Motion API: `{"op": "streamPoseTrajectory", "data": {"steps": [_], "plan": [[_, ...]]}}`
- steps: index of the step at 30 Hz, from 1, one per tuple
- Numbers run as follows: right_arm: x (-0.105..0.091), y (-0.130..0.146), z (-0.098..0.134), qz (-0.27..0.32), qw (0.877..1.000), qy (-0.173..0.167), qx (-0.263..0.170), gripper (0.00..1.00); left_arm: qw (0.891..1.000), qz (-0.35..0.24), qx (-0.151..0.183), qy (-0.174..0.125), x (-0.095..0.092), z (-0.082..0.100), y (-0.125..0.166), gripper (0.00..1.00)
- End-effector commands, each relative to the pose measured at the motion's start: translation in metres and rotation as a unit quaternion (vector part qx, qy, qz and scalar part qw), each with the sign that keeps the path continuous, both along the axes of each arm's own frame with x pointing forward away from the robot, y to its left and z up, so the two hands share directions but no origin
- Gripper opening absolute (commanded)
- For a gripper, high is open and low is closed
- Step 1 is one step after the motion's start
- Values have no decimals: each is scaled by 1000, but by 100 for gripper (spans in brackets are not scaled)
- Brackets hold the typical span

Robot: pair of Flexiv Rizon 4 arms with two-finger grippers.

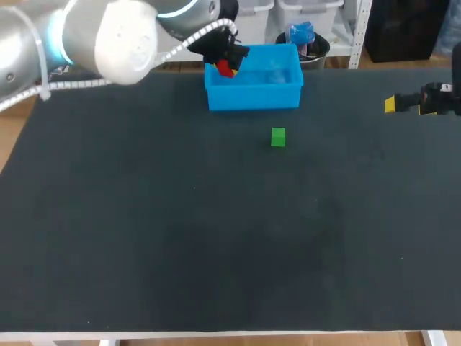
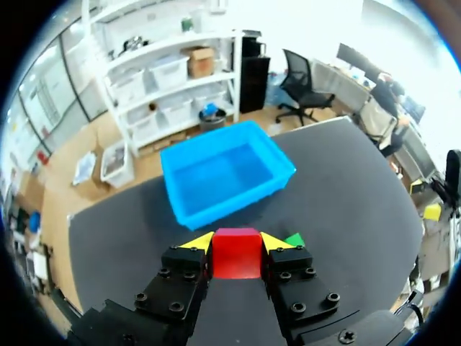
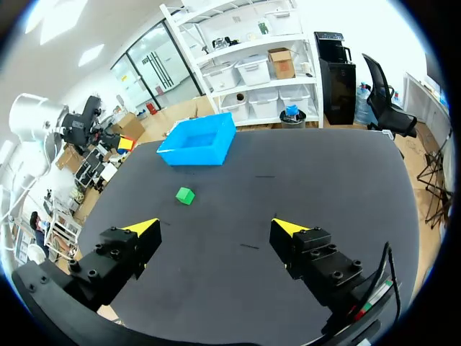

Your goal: Use the left arm to pick the red cube and place it into the blue plastic box first, then use the right arm to grasp the green cube and put it into the same blue plastic box after the first action is fully finished.

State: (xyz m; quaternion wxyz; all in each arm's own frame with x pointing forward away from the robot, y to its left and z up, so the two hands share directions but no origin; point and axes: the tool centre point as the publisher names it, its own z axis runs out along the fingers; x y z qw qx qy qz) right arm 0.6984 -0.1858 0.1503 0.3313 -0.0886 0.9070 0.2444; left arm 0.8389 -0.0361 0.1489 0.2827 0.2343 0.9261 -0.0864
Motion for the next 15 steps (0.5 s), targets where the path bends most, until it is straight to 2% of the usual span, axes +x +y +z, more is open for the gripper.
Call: {"op": "streamPoseTrajectory", "data": {"steps": [1, 15], "plan": [[1, 1, 0, 0, 1000, 0, -1, 100, 998, -19, -42, -36, -5, -3, 6, 0], [1, 1, 0, 0, 1000, 0, -1, 100, 998, -20, -41, -43, -4, -2, 5, 0]]}}
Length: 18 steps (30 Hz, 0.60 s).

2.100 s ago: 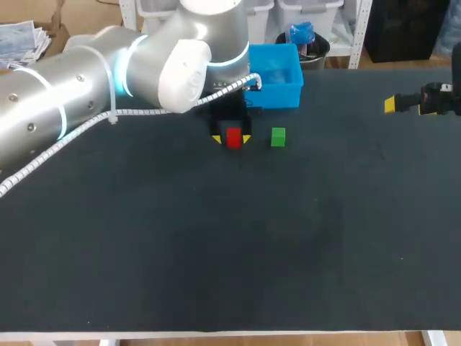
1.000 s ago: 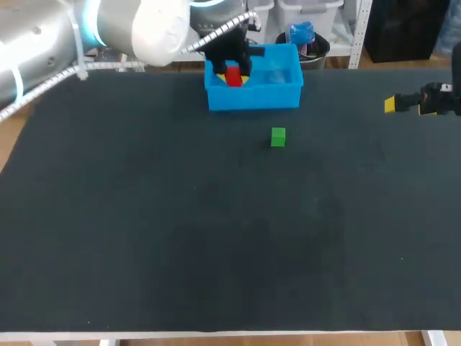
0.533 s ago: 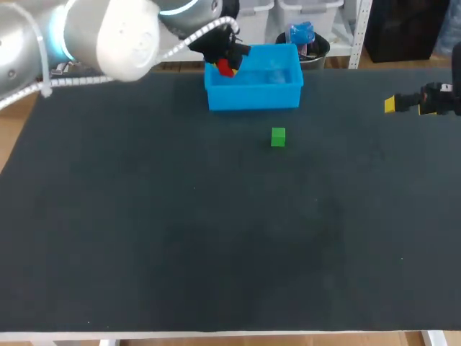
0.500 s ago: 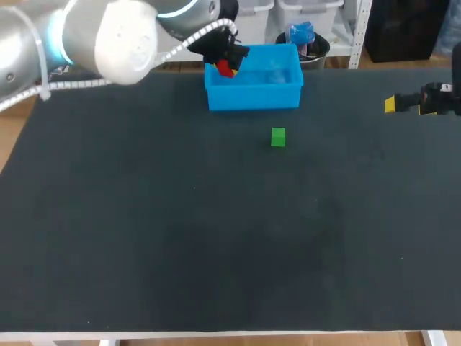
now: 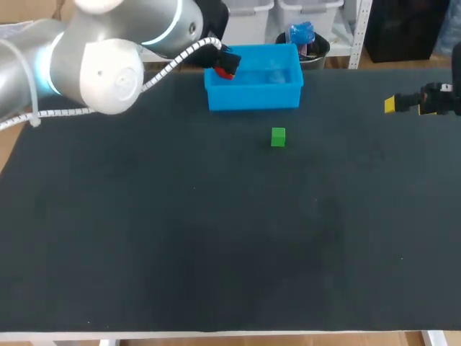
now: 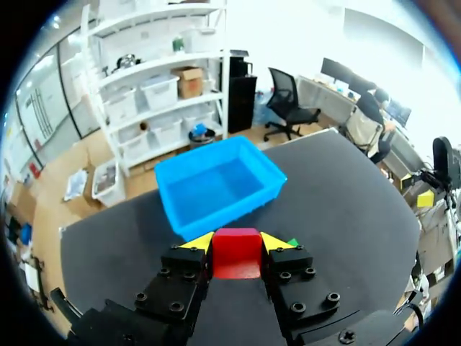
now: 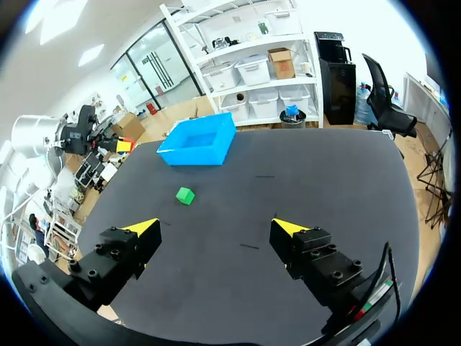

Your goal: Use the left arm to pick the red cube and place it into the blue plastic box first, then use the right arm to grasp the green cube and put it into the same blue plastic box after the first action is fully finished.

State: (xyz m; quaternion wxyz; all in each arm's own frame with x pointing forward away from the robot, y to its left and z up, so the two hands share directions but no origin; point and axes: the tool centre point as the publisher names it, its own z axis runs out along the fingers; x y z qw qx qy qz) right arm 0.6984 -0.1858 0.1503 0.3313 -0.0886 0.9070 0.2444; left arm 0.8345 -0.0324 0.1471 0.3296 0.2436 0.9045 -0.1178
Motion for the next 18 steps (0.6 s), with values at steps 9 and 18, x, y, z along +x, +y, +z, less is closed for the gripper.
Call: {"op": "streamPoseTrajectory", "data": {"steps": [9, 18], "plan": [[1, 1, 0, 0, 1000, 0, -1, 100, 1000, -2, -1, 0, 0, 0, 1, 0], [1, 1, 0, 0, 1000, 0, -1, 100, 1000, -16, -11, -19, 39, -8, -10, 0]]}}
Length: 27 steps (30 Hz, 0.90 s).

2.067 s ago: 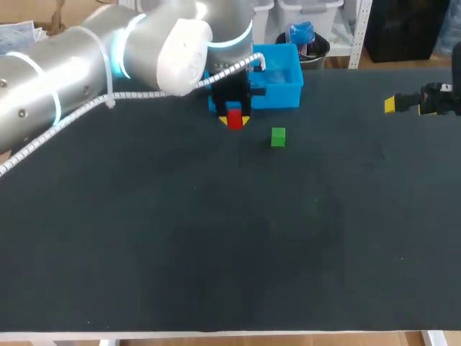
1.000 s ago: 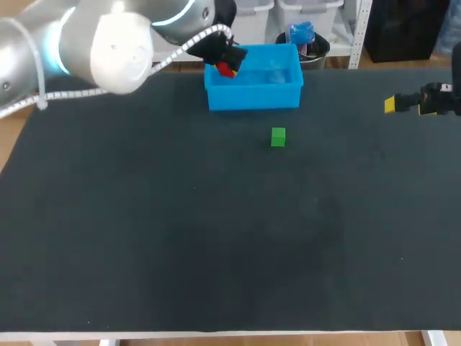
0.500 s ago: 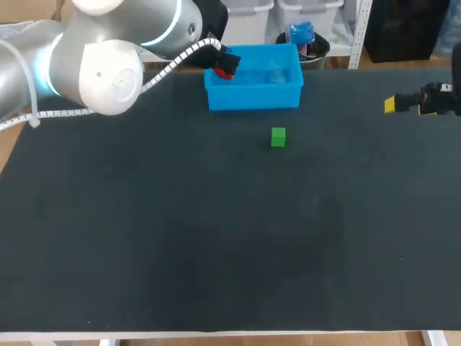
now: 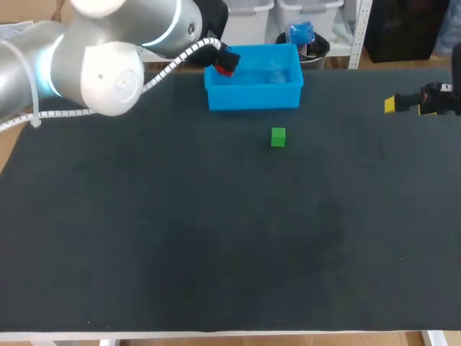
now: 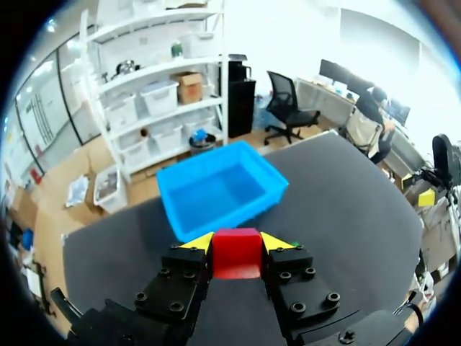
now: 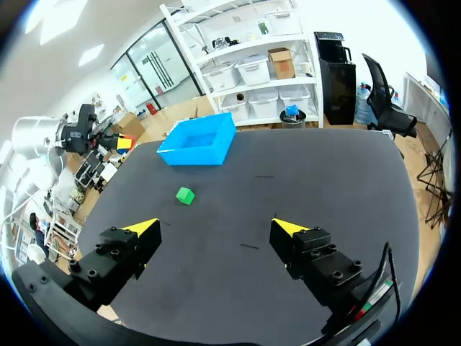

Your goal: Use the left arm to pick the red cube and place it into the blue plastic box first, then use the right arm to grasp the green cube and put it into the same blue plastic box after the first action is fully finished.

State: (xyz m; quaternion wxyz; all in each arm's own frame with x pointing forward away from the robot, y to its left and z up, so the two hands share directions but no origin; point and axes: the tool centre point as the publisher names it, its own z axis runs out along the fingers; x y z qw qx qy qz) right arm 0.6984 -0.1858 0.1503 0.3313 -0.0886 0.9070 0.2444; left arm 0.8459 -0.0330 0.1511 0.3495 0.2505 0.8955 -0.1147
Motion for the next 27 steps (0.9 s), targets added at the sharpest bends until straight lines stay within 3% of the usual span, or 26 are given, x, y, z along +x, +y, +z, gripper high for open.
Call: {"op": "streamPoseTrajectory", "data": {"steps": [1, 15, 27], "plan": [[1, 1, 0, 0, 1000, 0, -1, 100, 1000, -25, -5, 0, 33, -15, -12, 0], [1, 1, 0, 0, 1000, 0, -1, 100, 999, -51, -7, -10, 96, -40, -22, 0], [1, 1, 0, 0, 1000, 0, -1, 100, 998, -56, -17, 3, 131, -65, -22, 0]]}}
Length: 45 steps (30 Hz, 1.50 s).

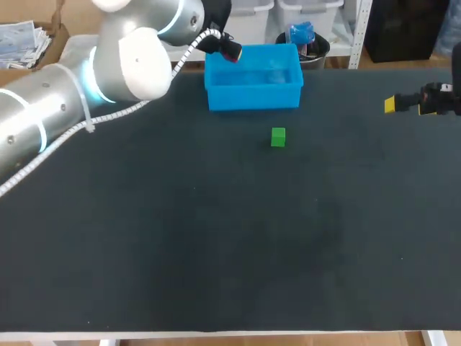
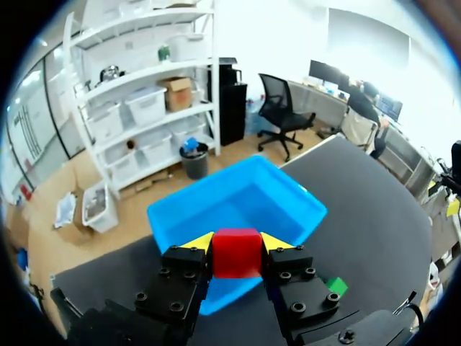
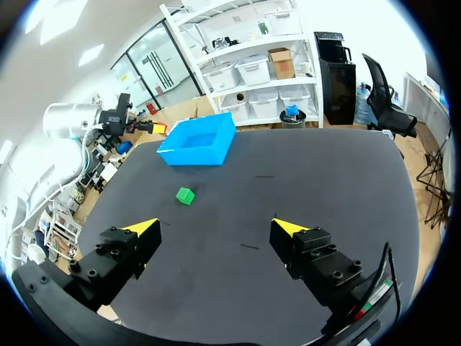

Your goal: Use the left arm to pick the red cube and place it into the blue plastic box first, then use the right arm to grasp the green cube and put it into the same blue plastic box after the first action is fully finished.

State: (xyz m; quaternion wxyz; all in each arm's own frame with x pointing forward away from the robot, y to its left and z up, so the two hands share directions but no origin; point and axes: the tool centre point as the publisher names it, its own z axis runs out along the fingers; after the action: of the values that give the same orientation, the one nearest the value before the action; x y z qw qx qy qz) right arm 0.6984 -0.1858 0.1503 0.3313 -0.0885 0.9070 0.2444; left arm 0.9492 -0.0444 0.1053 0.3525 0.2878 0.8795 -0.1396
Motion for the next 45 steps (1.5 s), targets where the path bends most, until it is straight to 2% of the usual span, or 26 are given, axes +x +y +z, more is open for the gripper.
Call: {"op": "streamPoseTrajectory", "data": {"steps": [1, 12, 20, 23, 24, 25, 26, 27, 36, 41, 45], "plan": [[1, 1, 0, 0, 1000, 0, -1, 100, 1000, -12, -4, 11, 30, -22, -11, 0], [1, 1, 0, 0, 1000, 0, -1, 100, 999, -4, 3, 36, 43, -54, -17, 0], [1, 1, 0, 0, 1000, 0, -1, 100, 998, -1, 12, 59, 45, -69, -19, 0], [1, 1, 0, 0, 1000, 0, -1, 100, 998, -7, 17, 60, 45, -70, -19, 0], [1, 1, 0, 0, 1000, 0, -1, 100, 998, -8, 20, 59, 44, -70, -19, 7], [1, 1, 0, 0, 1000, 0, -1, 100, 998, -9, 20, 58, 44, -67, -19, 37], [1, 1, 0, 0, 1000, 0, -1, 100, 998, -12, 20, 56, 44, -65, -19, 77], [1, 1, 0, 0, 1000, 0, -1, 100, 998, -13, 22, 53, 44, -62, -19, 100], [1, 1, 0, 0, 1000, 0, -1, 100, 999, -25, 21, 32, 29, -27, -23, 100], [1, 1, 0, 0, 1000, 0, -1, 100, 999, -28, 20, 18, 7, -1, -16, 100], [1, 1, 0, 0, 1000, 0, -1, 100, 1000, -19, 16, 17, -16, 10, -1, 100]]}}
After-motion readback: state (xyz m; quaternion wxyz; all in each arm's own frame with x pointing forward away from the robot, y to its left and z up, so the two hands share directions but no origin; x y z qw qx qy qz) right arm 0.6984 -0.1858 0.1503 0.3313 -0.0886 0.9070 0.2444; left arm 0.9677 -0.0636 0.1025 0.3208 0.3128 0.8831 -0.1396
